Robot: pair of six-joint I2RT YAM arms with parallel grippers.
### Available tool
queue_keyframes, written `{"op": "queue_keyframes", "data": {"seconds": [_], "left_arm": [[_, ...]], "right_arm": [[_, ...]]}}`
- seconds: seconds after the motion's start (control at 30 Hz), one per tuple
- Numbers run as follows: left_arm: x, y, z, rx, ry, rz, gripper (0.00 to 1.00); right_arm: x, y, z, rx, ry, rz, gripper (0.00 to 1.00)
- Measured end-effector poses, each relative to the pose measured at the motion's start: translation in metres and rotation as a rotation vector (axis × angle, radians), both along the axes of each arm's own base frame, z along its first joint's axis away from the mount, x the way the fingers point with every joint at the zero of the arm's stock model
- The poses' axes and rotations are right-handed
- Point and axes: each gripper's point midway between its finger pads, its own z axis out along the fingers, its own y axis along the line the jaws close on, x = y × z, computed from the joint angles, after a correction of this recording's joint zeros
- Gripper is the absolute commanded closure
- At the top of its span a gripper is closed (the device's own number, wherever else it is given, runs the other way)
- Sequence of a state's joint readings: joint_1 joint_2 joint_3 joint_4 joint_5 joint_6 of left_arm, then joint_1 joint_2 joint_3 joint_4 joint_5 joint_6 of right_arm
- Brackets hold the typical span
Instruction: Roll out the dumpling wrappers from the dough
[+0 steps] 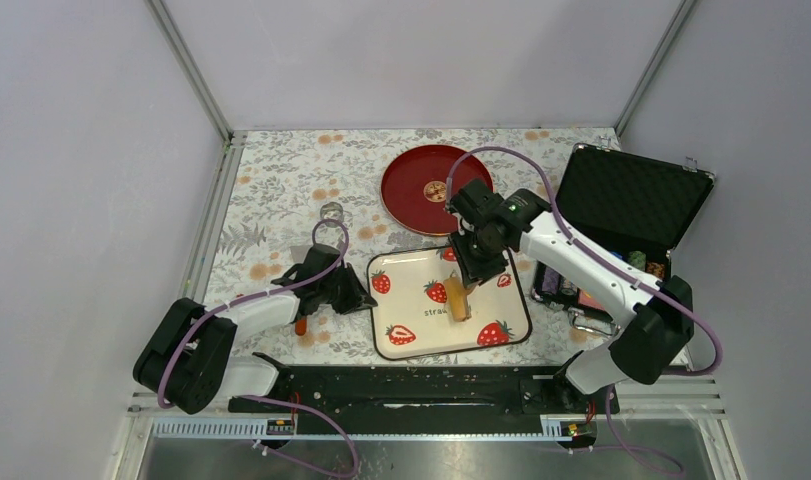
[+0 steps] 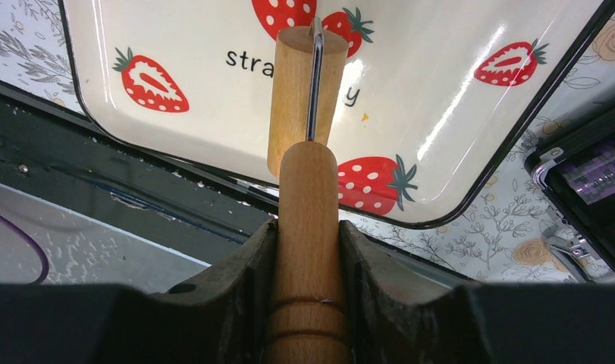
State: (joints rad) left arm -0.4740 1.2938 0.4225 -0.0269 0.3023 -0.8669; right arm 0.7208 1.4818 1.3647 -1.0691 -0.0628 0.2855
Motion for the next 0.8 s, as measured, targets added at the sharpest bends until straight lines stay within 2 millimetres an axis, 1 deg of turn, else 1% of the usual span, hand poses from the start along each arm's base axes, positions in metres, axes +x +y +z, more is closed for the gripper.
{"op": "queue_keyframes", "data": {"seconds": [0.33, 0.63, 0.8], "left_arm": [[0.001, 0.0, 0.0, -0.01, -0.006, 0.002, 1.0], [0.001, 0.0, 0.0, -0.021, -0.009, 0.0, 1.0], [0.001, 0.0, 0.0, -0.023, -0.008, 0.002, 1.0]], "right_arm": [[-0.004, 0.0, -0.011, -0.034, 0.009, 0.007, 1.0], [-0.005, 0.003, -0.015, -0.035, 0.0, 0.02, 1.0], [-0.004, 0.001, -0.018, -0.052, -0.011, 0.026, 1.0]]}}
